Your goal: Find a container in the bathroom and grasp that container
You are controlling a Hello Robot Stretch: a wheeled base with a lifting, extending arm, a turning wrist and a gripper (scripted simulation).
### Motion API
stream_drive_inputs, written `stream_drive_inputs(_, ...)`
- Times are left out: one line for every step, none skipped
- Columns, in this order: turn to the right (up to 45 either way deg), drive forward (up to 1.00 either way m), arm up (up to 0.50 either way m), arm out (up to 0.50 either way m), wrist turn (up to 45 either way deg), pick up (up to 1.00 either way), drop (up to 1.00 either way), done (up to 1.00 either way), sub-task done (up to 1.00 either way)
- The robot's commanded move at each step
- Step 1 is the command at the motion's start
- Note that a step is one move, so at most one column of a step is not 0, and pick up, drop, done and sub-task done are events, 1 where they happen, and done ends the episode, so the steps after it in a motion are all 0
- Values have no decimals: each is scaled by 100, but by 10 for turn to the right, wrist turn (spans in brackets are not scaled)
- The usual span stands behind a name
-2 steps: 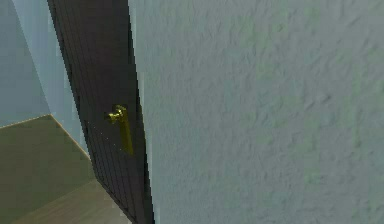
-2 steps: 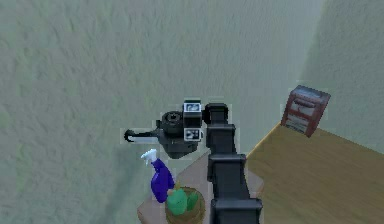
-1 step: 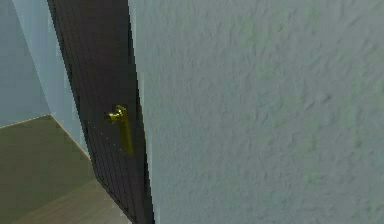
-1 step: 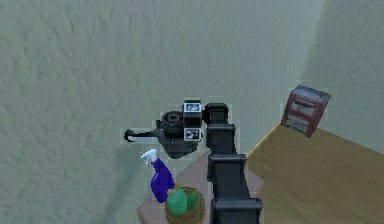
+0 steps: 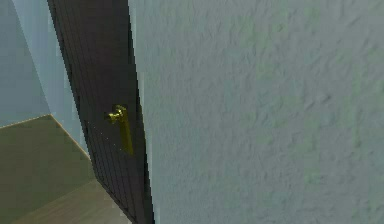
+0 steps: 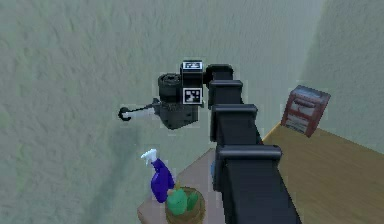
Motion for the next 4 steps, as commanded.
stream_drive_inputs(0,0,0,0,-450,0,0,0,0)
stream_drive_inputs(0,0,0,0,-450,0,0,0,0)
stream_drive_inputs(0,0,0,0,-60,0,0,0,0)
stream_drive_inputs(0,0,0,-20,0,0,0,0,0)
